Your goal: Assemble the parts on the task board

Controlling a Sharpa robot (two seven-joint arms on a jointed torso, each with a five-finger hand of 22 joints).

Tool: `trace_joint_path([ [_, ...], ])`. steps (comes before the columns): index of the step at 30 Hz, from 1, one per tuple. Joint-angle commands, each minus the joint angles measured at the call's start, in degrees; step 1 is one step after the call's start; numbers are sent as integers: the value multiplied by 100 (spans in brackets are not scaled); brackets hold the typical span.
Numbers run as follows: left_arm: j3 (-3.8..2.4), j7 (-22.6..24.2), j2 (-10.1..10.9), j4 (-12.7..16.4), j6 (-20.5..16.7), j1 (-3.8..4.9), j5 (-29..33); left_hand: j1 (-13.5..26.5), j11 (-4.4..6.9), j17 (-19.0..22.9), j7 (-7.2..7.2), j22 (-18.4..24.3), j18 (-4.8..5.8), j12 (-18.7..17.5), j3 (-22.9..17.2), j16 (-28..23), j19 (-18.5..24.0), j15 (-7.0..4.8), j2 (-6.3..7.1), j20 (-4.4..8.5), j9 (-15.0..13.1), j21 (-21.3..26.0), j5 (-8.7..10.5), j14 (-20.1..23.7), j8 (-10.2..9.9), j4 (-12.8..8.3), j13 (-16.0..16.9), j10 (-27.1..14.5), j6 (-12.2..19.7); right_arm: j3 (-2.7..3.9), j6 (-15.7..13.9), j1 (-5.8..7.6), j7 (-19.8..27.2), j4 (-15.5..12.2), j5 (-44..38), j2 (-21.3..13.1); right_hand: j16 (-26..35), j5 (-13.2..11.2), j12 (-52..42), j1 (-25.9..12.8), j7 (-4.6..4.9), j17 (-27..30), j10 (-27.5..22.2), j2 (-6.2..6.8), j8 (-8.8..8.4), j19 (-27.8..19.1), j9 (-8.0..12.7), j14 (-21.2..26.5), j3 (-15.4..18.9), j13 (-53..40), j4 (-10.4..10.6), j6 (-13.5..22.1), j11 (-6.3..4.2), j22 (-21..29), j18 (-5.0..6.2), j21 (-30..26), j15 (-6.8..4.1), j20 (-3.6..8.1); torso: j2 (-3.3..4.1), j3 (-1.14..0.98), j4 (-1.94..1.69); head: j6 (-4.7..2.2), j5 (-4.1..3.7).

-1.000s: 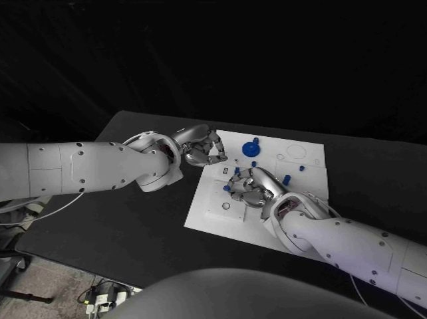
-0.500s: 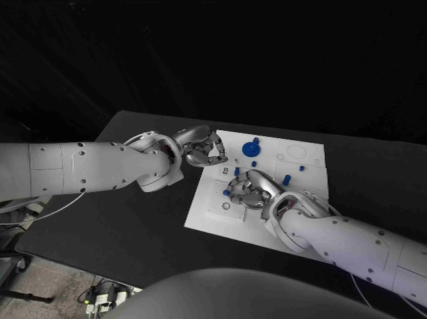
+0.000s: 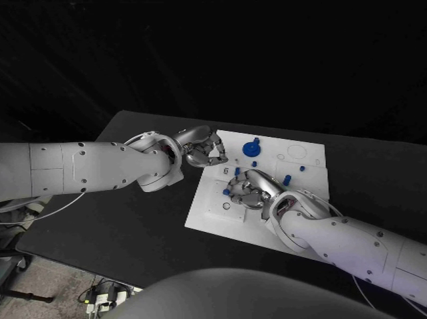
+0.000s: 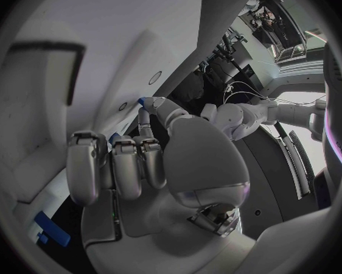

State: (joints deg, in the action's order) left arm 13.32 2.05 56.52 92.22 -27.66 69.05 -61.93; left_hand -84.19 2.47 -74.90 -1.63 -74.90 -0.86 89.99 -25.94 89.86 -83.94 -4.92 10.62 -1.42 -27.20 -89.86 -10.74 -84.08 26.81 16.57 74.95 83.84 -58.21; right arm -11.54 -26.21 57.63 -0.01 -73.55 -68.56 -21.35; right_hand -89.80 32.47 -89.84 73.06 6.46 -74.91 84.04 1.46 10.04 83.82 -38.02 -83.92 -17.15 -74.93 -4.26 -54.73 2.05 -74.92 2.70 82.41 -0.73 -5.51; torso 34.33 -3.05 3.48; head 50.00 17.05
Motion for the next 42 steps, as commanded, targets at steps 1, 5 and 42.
trace_joint_path([
  [1,-2,-25,-12,9,88,0,-19,-38,-3,-1510,-1,-1510,86,1,21,14,-606,-17,-3,7,6,-14,4,-592,-7,-16,1505,616,22,-12,97,-18,-4,26,-260,-2,-20,-106,-16,-66,21,-1509,596,47,-66,-19,29,-608,26,-1507,20,98,53,-1202,-40,-40,14,-8,1,0,2,0,2],
  [5,-2,-46,-16,7,107,0,-19,-40,-3,-1510,-1,-1510,86,1,23,14,-606,-17,-3,7,6,-14,4,-592,-8,-15,1505,616,24,-12,140,-20,-1,37,-324,-2,-20,-268,-16,-101,52,-1509,596,88,-125,-29,54,-608,52,-1507,41,176,83,-1199,-38,-50,44,-35,1,1,4,0,-5],
  [42,-2,-215,-47,-41,301,-3,-163,-110,-21,-1510,-23,-1510,86,1,142,14,-606,0,20,-8,30,-14,121,-592,-56,-17,1505,616,30,-12,124,-24,-21,50,-491,-33,-20,-892,-16,-117,233,-1509,596,221,-654,-87,598,-608,77,-1507,122,1188,166,-1177,-18,-116,133,-142,-1,0,5,0,-27],
])
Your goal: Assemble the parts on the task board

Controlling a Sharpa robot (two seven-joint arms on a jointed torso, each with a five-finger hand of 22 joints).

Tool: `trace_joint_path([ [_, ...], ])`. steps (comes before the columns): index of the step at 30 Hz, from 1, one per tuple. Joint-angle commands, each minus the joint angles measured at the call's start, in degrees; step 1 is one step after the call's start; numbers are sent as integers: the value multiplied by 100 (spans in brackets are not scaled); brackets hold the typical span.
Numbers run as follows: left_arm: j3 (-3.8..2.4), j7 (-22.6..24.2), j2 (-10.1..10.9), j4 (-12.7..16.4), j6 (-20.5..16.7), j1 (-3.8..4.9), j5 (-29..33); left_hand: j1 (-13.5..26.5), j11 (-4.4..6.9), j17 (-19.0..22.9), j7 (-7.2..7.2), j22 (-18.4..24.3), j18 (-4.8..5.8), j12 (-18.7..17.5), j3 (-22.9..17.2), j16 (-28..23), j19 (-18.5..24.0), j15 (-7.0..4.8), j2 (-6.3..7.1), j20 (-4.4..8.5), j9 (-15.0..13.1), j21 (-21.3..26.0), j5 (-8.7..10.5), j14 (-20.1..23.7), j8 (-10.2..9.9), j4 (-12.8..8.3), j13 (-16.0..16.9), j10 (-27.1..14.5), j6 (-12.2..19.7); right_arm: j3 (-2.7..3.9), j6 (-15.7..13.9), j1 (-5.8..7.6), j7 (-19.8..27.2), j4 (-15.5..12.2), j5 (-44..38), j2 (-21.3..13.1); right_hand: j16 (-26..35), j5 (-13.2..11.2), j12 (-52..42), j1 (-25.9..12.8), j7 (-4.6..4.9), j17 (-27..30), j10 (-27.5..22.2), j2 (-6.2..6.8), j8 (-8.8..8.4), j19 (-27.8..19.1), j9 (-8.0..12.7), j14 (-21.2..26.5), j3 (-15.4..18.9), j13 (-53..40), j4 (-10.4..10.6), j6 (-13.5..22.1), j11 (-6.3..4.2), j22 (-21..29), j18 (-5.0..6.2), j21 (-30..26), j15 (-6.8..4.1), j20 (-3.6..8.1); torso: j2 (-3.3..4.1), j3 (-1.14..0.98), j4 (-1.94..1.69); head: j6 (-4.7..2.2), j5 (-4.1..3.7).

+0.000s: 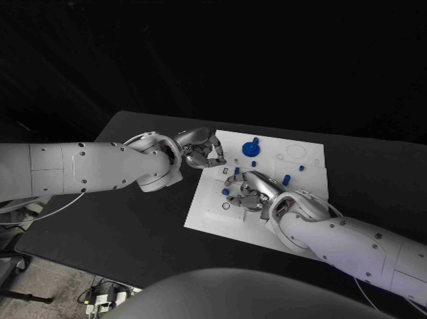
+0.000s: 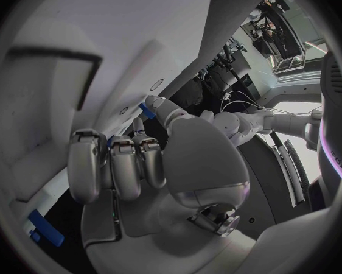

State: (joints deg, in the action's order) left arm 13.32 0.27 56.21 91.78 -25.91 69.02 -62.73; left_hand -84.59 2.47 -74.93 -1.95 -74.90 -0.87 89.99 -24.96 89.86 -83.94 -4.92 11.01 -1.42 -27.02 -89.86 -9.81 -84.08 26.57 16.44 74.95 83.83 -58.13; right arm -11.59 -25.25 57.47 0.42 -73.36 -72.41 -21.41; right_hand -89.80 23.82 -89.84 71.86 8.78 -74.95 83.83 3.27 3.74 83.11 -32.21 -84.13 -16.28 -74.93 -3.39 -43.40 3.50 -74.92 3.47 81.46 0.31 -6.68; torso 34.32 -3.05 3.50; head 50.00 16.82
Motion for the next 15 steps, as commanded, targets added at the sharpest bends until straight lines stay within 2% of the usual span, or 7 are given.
trace_joint_path([
  [1,-2,-34,-18,3,136,-1,-103,-76,-22,-1507,7,-1510,87,1,51,14,-606,1,-18,-9,15,-14,33,-592,-38,-4,1505,617,24,-8,24,-8,-66,30,-111,-30,-20,-31,-16,3,1,-1505,617,40,-23,-17,26,-587,-10,-1507,35,67,21,-1176,-94,-23,28,-25,0,0,2,0,-6],
  [3,-2,-26,-19,3,151,-1,-153,-95,-31,-1507,-1,-1510,87,1,74,14,-606,5,-22,-14,31,-14,52,-592,-67,-5,1505,617,30,-8,8,-8,-67,25,-122,-36,-20,-43,-16,3,2,-1505,617,41,-23,-19,40,-587,-7,-1507,37,85,21,-1176,-93,-25,28,-24,1,-1,-1,0,-8],
  [8,-2,57,-12,11,204,-2,-472,36,-148,-1507,-141,-1510,87,1,259,14,-606,100,-41,-92,304,-14,229,-592,-481,18,1505,617,140,-8,-160,-7,-60,-62,-145,-130,-20,-192,-16,-18,13,-1505,617,53,4,-21,112,-587,34,-1507,68,108,35,-1174,-93,-29,34,-26,-1,1,-4,0,-11],
  [10,-2,100,-4,16,220,-2,-665,142,-174,-1507,-168,-1510,87,1,384,14,-606,126,-27,-122,423,-14,200,-592,-621,23,1505,617,115,-7,-266,4,-36,-141,-150,-203,-20,-290,-16,-39,21,-1505,617,63,18,-21,145,-587,69,-1507,94,94,46,-1173,-92,-32,43,-32,1,1,-2,0,-3],
  [15,-2,158,7,15,270,-2,-1142,260,-192,-1507,-189,-1510,87,1,577,14,-606,148,-32,-148,589,-14,283,-592,-802,34,1505,617,44,-6,-576,125,97,-418,-127,-404,-20,-530,-16,-131,29,-1505,617,69,48,-11,219,-587,176,-1507,204,39,70,-1177,-95,-22,63,-50,0,-1,3,0,-15],
])
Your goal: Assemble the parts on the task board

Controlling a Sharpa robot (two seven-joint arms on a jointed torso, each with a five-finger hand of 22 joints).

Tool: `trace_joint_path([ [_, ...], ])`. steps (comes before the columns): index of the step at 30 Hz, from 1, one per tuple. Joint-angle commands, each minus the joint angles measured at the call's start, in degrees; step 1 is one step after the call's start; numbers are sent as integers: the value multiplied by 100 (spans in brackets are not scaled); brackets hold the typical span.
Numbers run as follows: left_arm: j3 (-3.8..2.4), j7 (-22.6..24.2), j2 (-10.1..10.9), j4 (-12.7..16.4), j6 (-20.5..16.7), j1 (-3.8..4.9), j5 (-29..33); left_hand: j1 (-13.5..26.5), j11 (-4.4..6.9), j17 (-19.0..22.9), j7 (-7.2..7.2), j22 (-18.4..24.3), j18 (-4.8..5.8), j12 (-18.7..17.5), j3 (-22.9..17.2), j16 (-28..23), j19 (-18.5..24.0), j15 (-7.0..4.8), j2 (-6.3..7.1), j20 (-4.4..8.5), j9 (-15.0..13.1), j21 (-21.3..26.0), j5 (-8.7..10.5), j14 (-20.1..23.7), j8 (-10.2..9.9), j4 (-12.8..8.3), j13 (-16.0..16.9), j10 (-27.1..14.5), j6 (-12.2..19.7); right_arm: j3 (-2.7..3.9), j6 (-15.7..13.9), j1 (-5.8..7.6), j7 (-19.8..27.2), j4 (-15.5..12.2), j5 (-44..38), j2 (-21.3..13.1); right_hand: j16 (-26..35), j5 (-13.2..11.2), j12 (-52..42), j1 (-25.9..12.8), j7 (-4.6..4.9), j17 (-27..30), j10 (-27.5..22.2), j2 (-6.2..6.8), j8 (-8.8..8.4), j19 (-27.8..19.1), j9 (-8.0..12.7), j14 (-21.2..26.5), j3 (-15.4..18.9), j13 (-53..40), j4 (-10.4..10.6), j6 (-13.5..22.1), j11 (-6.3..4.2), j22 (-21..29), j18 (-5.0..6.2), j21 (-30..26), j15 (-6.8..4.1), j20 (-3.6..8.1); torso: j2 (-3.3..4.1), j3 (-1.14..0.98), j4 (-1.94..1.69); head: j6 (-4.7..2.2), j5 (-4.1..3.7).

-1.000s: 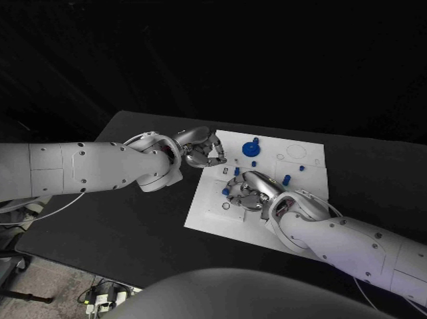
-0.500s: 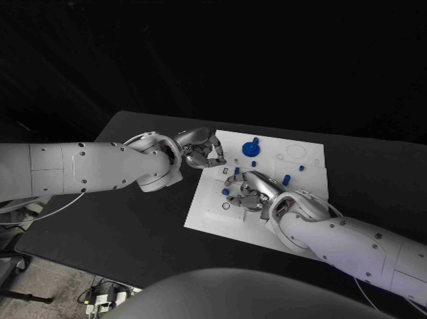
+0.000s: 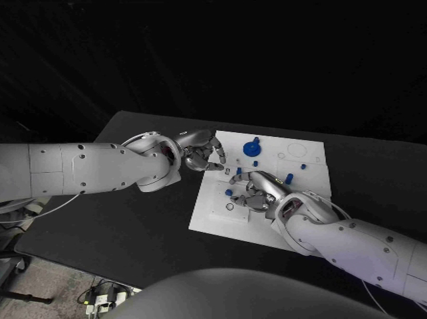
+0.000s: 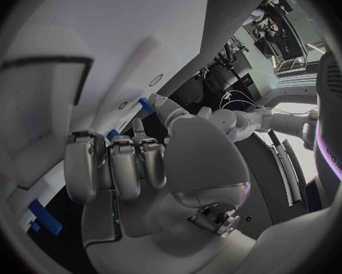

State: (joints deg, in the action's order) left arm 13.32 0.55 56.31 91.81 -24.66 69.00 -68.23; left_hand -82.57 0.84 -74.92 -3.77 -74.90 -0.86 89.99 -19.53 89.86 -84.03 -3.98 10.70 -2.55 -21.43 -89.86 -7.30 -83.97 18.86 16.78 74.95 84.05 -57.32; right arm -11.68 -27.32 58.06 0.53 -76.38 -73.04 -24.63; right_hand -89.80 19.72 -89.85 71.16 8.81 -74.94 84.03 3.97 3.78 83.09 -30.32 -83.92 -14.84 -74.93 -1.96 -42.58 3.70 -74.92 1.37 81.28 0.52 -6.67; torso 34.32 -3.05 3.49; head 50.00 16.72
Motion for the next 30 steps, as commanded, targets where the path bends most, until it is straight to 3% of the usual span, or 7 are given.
trace_joint_path([
  [1,-2,136,-2,10,153,0,-664,62,-30,-1508,-8,-1510,86,1,47,14,-597,57,-1,-37,42,-14,40,-603,-45,0,1505,595,-41,2,-418,102,107,-181,-61,-121,-20,-214,-15,-72,25,-1506,597,-5,47,-9,50,-608,60,-1507,87,-49,51,-1176,114,-6,45,-55,-1,-1,5,0,-3],
  [7,-2,137,-8,-6,169,0,-977,100,-41,-1508,-25,-1508,85,1,163,14,-593,67,9,-50,141,-8,114,-603,-157,0,1505,595,-62,2,-588,360,144,-532,-55,-354,-20,-588,-15,-109,24,-1506,597,-24,69,-38,116,-608,173,-1507,193,-85,54,-1164,124,-41,52,-64,-4,0,8,0,-36],
  [14,-2,77,-26,-37,199,-9,-1288,207,-46,-1508,-30,-1504,82,1,382,14,-587,76,-2,-62,243,4,165,-603,-256,6,1505,595,-143,1,-573,714,93,-997,117,-744,-20,-784,-15,-296,24,-1506,597,-110,125,-64,166,-608,327,-1507,431,-187,75,-1153,132,-73,72,-82,-7,6,9,0,-100],
  [20,-2,92,-60,-20,169,-23,-1425,319,-42,-1508,-13,-1509,86,1,537,14,-596,76,-50,-65,303,-13,212,-603,-294,8,1505,595,-255,0,-590,845,208,-1485,657,-1210,-20,-1147,-15,-598,22,-1506,597,-200,188,-77,195,-608,529,-1507,751,-288,101,-1148,136,-91,91,-98,0,-4,-5,0,-145],
  [24,-2,97,-96,36,196,-34,-1773,512,-21,-1508,16,-1510,86,1,701,14,-597,63,-73,-59,339,-14,296,-603,-293,13,1505,595,-378,-4,-507,953,308,-1793,1126,-1627,-20,-901,-15,-998,2,-1506,597,-464,335,-69,143,-608,628,-1507,1190,-524,108,-1152,134,-80,103,-113,-2,-1,1,0,-173],
  [28,-3,80,-134,92,262,-48,-2274,714,-1,-1508,42,-1510,86,1,814,14,-597,47,-71,-45,353,-14,330,-603,-268,14,1505,595,-473,-12,-250,1124,332,-2052,1523,-2082,-20,-318,-15,-1271,-32,-1506,597,-701,458,1,48,-608,655,-1507,1652,-574,76,-1184,112,10,78,-95,-1,0,13,0,-212],
  [30,-3,42,-154,134,327,-51,-2585,839,9,-1508,53,-1510,86,1,870,14,-597,39,-57,-36,358,-14,348,-603,-253,15,1505,595,-514,-18,-61,1256,316,-2229,1827,-2399,-20,304,-15,-1451,-53,-1506,597,-721,558,58,-27,-608,787,-1507,1852,-579,54,-1210,92,86,56,-74,-5,-2,18,0,-240],
])
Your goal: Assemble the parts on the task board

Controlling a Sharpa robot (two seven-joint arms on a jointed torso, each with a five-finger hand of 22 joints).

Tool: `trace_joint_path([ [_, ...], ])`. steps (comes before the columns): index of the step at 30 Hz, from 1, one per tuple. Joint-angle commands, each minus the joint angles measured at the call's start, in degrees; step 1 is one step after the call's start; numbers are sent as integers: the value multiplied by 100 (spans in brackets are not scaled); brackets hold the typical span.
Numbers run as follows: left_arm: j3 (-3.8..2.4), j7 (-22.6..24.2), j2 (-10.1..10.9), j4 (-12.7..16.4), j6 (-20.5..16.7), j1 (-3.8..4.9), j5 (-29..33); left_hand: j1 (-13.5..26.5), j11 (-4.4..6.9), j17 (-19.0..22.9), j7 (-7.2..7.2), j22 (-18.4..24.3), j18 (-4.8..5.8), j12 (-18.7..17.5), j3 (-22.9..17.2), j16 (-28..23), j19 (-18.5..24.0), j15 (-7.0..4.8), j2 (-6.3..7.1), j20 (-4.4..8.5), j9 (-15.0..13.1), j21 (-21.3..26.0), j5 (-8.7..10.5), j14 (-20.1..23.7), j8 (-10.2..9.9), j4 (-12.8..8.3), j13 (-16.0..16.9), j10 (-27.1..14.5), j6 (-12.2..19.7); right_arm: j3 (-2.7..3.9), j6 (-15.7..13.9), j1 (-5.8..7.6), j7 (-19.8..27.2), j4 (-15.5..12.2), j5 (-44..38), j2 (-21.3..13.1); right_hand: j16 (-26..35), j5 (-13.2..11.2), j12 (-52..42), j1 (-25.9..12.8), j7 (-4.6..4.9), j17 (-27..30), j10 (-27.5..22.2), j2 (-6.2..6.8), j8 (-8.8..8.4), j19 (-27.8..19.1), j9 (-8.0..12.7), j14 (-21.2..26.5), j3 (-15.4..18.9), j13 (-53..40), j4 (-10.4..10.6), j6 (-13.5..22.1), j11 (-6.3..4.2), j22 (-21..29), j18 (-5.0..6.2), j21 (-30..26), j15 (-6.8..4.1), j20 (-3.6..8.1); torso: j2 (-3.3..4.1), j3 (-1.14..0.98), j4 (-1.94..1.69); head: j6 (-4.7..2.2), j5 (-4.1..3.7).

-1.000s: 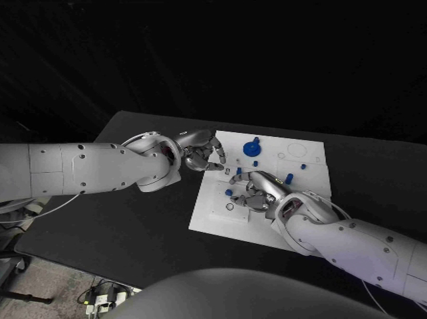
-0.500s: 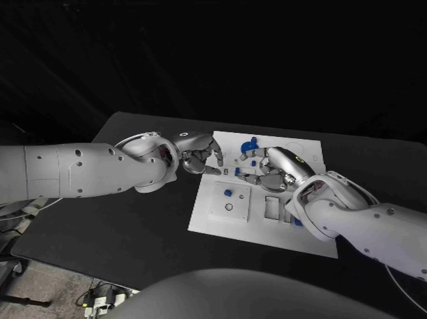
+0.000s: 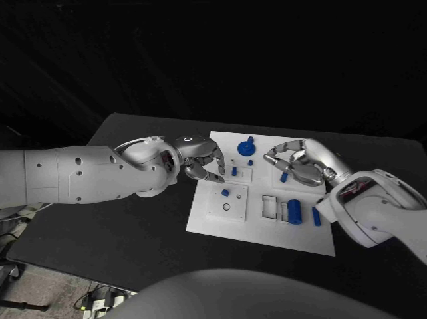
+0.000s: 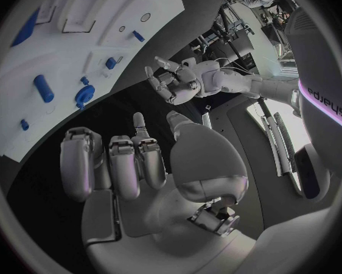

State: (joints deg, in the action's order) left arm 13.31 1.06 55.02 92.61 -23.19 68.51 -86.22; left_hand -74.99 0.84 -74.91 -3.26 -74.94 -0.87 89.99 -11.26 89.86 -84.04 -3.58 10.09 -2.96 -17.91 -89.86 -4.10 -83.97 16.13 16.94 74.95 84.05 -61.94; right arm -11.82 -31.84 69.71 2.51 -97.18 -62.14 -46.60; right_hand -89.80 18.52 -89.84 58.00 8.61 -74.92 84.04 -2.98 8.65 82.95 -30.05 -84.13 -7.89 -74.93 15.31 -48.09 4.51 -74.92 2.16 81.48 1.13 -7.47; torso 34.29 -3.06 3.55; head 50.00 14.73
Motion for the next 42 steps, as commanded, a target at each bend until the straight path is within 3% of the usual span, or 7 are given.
trace_joint_path([
  [1,-3,-51,-31,80,245,1,-917,111,14,-1509,8,-1506,87,1,54,14,-596,-4,9,8,5,-14,28,-603,29,-2,1505,595,-68,-7,464,159,91,-238,906,-353,-20,501,-16,-236,-41,-1508,596,-82,116,99,-89,-587,165,-1507,146,-19,-34,-1222,4,101,-12,13,-5,-2,16,0,-51],
  [9,-5,-246,-143,247,906,145,-1993,372,85,-1509,46,-1506,87,1,147,14,-596,-52,108,44,17,-14,67,-603,37,-1,1505,595,-34,-49,822,492,-200,-636,1764,-1046,-20,359,-16,-561,-69,-1508,596,-286,352,206,-259,-587,450,-1507,153,41,-59,-1269,-32,240,-38,39,-31,-17,61,0,-142],
  [17,-5,-211,-269,445,1316,209,-3935,853,204,-1509,233,-1506,87,1,179,14,-596,-139,258,123,-87,-14,110,-603,187,4,1505,595,-61,-90,1057,562,-257,-787,2128,-1346,-20,254,-16,-711,-58,-1508,596,-349,466,174,-349,-587,650,-1507,153,170,-50,-1254,-22,208,-31,38,-22,-22,76,0,-235],
  [20,-5,-389,-295,563,1502,216,-4611,993,233,-1509,348,-1506,87,1,535,14,-596,-145,312,129,-229,-14,56,-603,305,8,1505,595,-42,-98,1084,568,-254,-811,2136,-1419,-20,272,-16,-722,-56,-1508,596,-355,483,169,-361,-587,678,-1507,152,185,-48,-1252,-20,203,-30,37,-19,-20,60,0,-295],
  [29,-7,-1203,-311,899,2560,330,-5347,1154,241,-1509,466,-1506,87,1,1632,14,-596,-146,366,145,-890,-14,-494,-603,775,14,1505,595,438,-127,1163,558,-293,-805,2026,-1500,-20,625,-16,-624,-55,-1508,596,-409,618,147,-448,-587,799,-1507,142,281,-44,-1243,-14,184,-25,29,-14,-46,98,0,-304],
  [34,-5,-1284,-380,904,2687,365,-5416,1169,232,-1509,505,-1506,87,1,1511,14,-596,-135,301,138,-1048,-14,-1133,-603,854,11,1505,595,472,-141,1208,537,-312,-788,1955,-1491,-20,736,-16,-456,-58,-1508,596,-390,692,137,-489,-587,832,-1507,123,322,-47,-1239,-11,175,-25,28,1,-59,134,0,-247],
  [42,-5,-1304,-503,736,2638,375,-5350,1158,229,-1509,511,-1506,87,1,1200,14,-596,-133,195,133,-1220,-14,-1698,-603,887,11,1505,595,595,-151,1281,512,-374,-763,1915,-1494,-20,972,-16,-310,-63,-1508,596,-423,783,127,-530,-587,868,-1507,137,356,-51,-1235,-8,167,-27,30,21,-84,181,0,-203],
])
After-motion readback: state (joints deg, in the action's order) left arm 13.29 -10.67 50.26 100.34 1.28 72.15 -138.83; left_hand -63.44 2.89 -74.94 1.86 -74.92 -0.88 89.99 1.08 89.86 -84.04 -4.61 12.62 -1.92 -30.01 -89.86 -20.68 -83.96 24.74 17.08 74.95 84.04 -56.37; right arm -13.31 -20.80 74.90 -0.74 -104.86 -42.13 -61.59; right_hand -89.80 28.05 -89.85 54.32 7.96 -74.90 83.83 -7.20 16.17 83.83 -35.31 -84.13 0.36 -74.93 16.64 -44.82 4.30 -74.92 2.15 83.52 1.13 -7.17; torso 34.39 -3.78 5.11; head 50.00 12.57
